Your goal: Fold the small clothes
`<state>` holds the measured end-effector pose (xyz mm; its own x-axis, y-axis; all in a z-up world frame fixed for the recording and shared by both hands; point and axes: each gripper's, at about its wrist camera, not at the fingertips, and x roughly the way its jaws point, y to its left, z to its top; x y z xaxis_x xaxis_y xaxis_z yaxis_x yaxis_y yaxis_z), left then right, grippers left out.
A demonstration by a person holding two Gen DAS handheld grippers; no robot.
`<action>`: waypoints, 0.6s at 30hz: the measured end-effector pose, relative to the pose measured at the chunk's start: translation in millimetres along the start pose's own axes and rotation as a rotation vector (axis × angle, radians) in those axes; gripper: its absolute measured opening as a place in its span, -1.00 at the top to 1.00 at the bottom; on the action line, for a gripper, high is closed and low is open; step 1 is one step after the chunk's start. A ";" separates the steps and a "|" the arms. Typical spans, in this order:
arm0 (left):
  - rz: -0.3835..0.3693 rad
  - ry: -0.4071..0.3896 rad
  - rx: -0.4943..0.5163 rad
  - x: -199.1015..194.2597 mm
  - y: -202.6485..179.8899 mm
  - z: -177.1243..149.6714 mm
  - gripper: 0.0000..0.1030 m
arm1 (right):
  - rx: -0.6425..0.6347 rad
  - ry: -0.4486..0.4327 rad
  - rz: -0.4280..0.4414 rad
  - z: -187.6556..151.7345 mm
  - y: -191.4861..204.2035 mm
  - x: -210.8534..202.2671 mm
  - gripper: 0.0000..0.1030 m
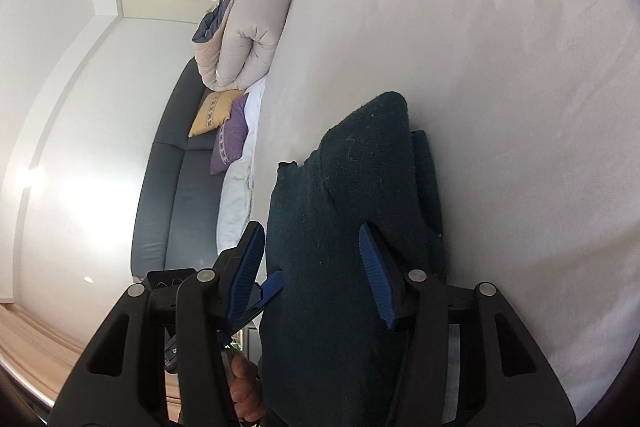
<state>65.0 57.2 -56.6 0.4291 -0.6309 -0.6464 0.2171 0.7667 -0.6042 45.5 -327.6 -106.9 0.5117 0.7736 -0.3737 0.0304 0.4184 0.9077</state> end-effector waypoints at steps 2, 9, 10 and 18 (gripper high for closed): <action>0.006 -0.006 -0.025 -8.5 -1.8 -0.5 -0.13 | -0.034 0.014 -0.005 -7.1 13.9 -10.8 0.03; 0.069 -0.031 0.033 -23.6 -17.9 -20.8 -0.23 | -0.208 0.141 -0.029 -58.9 48.2 -25.8 0.00; 0.071 -0.034 0.033 -21.5 -17.3 -23.7 -0.23 | -0.207 0.155 -0.069 -64.3 41.4 -22.6 0.00; 0.115 -0.078 0.085 -22.6 -25.6 -35.8 -0.23 | -0.163 0.119 -0.053 -78.3 17.2 -33.1 0.01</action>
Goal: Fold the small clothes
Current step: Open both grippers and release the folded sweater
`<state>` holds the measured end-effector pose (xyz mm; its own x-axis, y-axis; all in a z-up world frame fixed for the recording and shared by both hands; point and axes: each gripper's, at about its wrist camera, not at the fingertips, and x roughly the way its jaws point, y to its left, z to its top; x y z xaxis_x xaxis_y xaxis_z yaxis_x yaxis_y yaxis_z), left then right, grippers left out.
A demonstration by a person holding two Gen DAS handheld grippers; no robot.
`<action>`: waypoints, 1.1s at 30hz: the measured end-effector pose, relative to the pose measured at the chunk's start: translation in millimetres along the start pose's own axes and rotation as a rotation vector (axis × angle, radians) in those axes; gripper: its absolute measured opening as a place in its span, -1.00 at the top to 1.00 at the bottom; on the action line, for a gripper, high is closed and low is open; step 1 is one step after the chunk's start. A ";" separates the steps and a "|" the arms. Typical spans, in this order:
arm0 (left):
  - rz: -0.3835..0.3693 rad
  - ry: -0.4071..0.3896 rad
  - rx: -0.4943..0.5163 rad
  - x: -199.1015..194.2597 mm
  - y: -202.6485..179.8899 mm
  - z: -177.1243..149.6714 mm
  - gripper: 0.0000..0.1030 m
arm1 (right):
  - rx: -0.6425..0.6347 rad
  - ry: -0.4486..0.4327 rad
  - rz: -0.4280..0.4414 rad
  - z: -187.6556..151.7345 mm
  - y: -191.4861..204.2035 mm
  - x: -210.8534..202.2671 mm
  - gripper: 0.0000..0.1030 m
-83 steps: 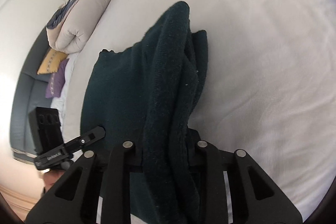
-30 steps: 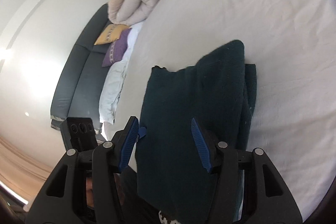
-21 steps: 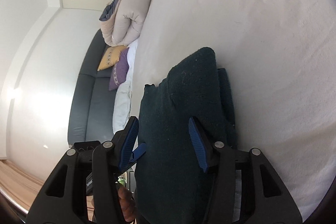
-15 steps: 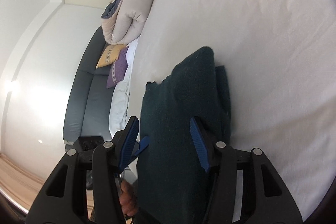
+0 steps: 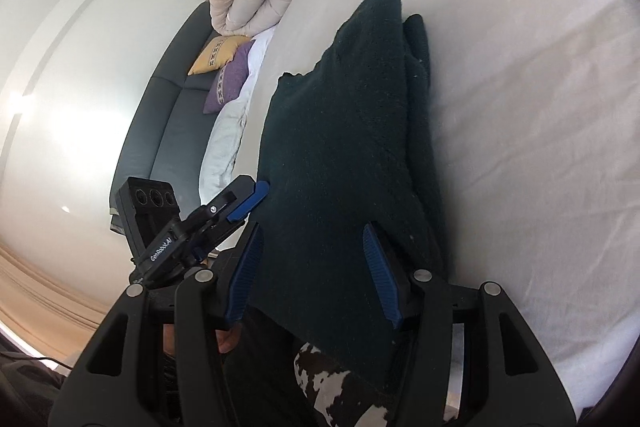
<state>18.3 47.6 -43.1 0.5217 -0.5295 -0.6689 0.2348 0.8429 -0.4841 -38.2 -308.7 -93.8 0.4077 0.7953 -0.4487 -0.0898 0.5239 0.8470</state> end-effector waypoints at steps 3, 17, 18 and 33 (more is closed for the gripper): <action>0.021 -0.027 0.011 -10.8 -6.5 -2.1 -0.24 | -0.047 -0.031 -0.058 -3.2 9.0 -12.7 0.01; 0.560 -0.739 0.461 -161.4 -107.5 -4.9 -1.00 | -0.647 -0.798 -0.444 -28.2 175.6 -130.2 -0.98; 0.573 -0.735 0.468 -164.1 -111.1 -2.4 -1.00 | -0.699 -0.881 -0.466 -36.6 185.9 -137.3 -1.00; 0.641 -0.550 0.301 -162.0 -101.3 11.5 -1.00 | -0.736 -0.798 -0.649 -25.4 221.0 -124.6 -1.00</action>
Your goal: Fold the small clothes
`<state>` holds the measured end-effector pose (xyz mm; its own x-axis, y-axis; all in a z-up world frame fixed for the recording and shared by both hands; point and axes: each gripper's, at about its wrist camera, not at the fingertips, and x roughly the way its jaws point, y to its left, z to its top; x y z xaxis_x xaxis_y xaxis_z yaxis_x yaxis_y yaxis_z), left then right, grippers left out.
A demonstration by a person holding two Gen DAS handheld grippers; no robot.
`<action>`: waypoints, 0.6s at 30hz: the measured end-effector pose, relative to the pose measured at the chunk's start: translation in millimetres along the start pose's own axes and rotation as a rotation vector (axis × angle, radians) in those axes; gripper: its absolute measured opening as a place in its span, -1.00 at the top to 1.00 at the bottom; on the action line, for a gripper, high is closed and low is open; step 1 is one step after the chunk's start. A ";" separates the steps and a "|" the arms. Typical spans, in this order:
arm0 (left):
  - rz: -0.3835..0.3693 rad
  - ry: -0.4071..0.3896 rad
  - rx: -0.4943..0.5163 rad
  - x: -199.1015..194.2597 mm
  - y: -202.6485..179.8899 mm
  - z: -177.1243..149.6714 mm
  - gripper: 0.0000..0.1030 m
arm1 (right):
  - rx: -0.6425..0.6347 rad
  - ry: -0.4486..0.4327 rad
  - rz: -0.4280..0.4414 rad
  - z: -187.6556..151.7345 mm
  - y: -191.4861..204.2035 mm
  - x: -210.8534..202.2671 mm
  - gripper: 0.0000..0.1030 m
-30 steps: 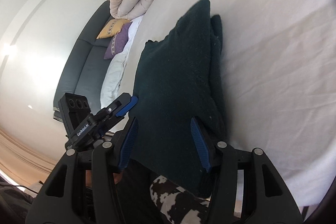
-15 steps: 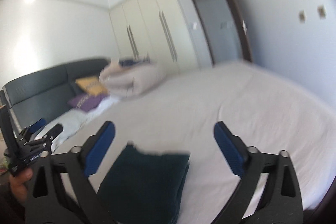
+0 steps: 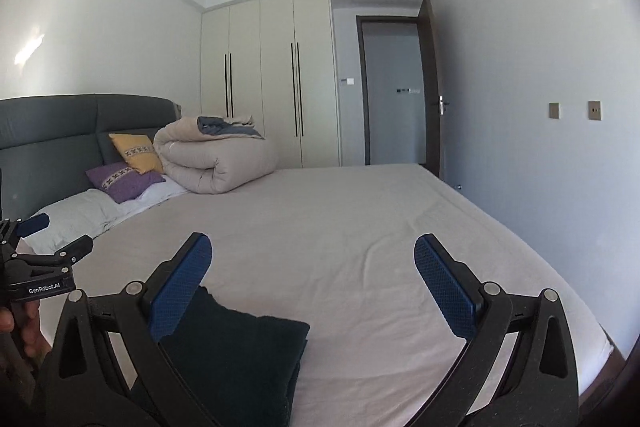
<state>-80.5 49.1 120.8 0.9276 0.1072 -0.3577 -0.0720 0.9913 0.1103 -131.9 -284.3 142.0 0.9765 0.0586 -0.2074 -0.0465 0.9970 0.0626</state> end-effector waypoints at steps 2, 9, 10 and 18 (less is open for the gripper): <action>-0.036 0.054 -0.018 4.7 -1.4 -8.8 -1.00 | 0.031 0.054 0.008 -8.3 1.8 8.4 -1.00; -0.044 0.185 -0.017 20.4 -5.3 -38.6 -1.00 | 0.130 0.292 -0.003 -53.0 -2.1 49.8 -1.00; -0.039 0.199 -0.016 22.8 -4.3 -41.8 -1.00 | 0.143 0.319 -0.009 -58.4 -3.3 53.3 -1.00; -0.033 0.354 -0.018 51.1 -5.0 -67.7 -1.00 | 0.139 0.521 -0.039 -112.1 9.2 84.2 -1.00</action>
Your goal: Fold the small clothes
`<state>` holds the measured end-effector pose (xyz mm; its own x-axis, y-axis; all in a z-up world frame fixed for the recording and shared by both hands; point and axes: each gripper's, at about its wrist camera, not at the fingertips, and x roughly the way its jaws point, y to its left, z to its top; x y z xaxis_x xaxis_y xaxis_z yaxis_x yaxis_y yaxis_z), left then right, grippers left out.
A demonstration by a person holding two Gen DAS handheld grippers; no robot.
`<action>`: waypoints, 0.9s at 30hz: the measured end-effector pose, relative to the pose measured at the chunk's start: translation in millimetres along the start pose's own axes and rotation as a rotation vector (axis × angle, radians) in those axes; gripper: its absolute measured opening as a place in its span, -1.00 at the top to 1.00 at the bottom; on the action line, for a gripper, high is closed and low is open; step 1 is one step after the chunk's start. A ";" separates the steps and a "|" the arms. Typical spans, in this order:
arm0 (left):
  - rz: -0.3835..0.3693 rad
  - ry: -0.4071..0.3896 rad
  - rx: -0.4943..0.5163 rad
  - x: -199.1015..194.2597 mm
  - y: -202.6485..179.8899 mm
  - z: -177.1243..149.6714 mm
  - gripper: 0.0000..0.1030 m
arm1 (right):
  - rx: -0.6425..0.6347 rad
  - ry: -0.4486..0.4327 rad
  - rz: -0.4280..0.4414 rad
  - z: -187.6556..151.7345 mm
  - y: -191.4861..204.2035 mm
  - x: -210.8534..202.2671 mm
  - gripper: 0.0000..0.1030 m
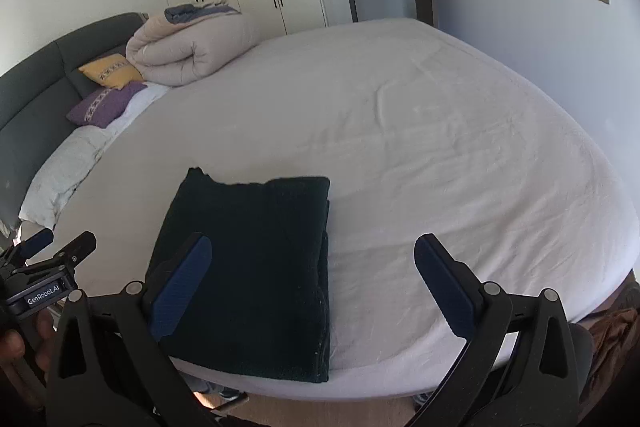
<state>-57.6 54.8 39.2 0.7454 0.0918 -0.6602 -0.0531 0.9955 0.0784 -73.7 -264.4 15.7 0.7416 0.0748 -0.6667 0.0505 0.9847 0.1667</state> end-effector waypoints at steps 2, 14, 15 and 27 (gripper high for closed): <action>-0.014 0.022 0.000 4.0 -1.9 -3.0 -1.00 | -0.011 0.033 -0.005 -8.0 4.3 9.4 -1.00; -0.023 0.074 0.002 16.8 -4.2 -10.4 -1.00 | -0.076 0.100 -0.032 -20.7 29.0 26.4 -1.00; -0.023 0.076 0.000 17.6 -3.9 -10.9 -1.00 | -0.081 0.103 -0.034 -21.5 30.5 27.3 -1.00; -0.023 0.095 -0.006 24.8 -3.7 -14.4 -1.00 | -0.092 0.126 -0.039 -24.7 36.2 36.1 -1.00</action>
<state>-48.5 53.8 11.8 0.6800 0.0705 -0.7298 -0.0409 0.9975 0.0583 -61.7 -222.1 -20.3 0.6498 0.0499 -0.7585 0.0119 0.9971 0.0757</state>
